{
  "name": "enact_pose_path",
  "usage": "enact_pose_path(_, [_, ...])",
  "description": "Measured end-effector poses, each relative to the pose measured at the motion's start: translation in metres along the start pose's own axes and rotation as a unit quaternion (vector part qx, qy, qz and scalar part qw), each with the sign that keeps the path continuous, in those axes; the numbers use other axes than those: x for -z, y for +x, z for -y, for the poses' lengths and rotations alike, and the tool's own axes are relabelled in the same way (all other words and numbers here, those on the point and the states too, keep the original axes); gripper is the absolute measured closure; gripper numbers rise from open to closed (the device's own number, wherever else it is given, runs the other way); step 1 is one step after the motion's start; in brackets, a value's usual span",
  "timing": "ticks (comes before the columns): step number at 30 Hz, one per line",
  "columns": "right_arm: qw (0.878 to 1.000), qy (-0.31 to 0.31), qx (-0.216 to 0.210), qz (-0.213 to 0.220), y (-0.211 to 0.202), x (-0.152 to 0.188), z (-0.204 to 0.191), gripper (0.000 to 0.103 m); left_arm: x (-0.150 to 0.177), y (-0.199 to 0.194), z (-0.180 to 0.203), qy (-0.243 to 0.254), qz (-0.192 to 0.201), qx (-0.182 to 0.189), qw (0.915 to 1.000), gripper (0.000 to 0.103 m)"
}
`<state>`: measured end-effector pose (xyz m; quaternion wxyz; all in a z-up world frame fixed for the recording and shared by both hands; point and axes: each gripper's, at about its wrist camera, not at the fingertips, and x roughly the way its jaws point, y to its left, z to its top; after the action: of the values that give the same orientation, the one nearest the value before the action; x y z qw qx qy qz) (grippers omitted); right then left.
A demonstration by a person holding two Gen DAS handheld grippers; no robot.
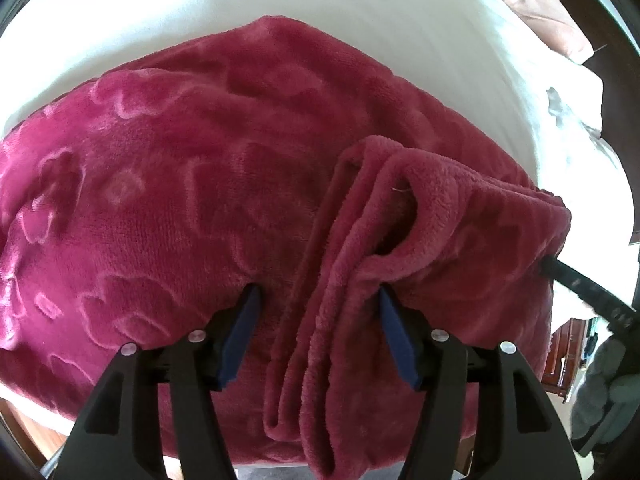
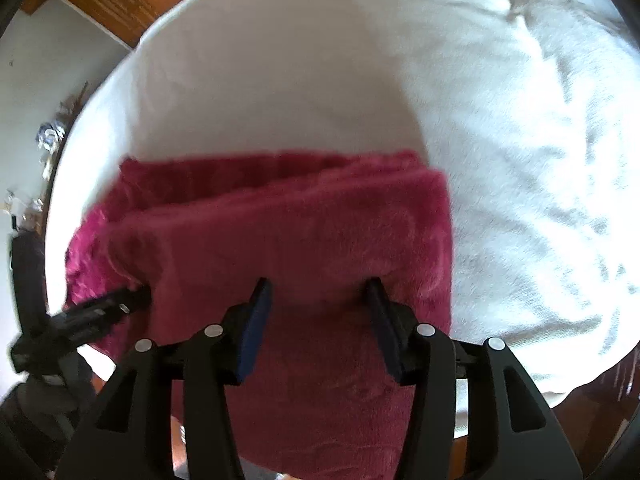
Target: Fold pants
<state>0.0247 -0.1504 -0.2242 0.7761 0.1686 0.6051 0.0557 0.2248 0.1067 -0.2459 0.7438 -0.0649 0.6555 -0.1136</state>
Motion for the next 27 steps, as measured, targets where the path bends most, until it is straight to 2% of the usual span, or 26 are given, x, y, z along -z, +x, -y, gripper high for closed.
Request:
enact_pose_path(4, [1.000,0.003,-0.009,0.013,-0.006,-0.021,0.004,0.052,0.001,-0.001,-0.004,-0.001,0.000,-0.001,1.0000,0.041])
enact_pose_path(10, [1.000,-0.007,-0.002,-0.019,0.038,-0.044,0.009,0.052,0.007,-0.001,-0.005,-0.002,0.004,-0.004,1.0000,0.040])
enact_pose_path(13, [1.000,-0.012,0.003,-0.022,0.042,-0.045,0.007,0.052,0.013,0.000,-0.007,-0.004,0.005,-0.006,1.0000,0.039])
enact_pose_path(17, [1.000,-0.023,0.004,-0.021,0.035,-0.043,0.005,0.051,0.019,0.000,-0.010,-0.013,0.005,-0.007,0.9999,0.039])
enact_pose_path(22, [1.000,-0.030,-0.003,-0.002,0.007,-0.027,-0.002,0.051,0.026,-0.012,-0.017,-0.032,0.010,-0.008,0.9994,0.039])
enact_pose_path(27, [1.000,-0.022,-0.005,0.006,-0.013,-0.004,-0.003,0.051,0.040,-0.036,-0.035,-0.076,0.034,-0.008,0.9965,0.040])
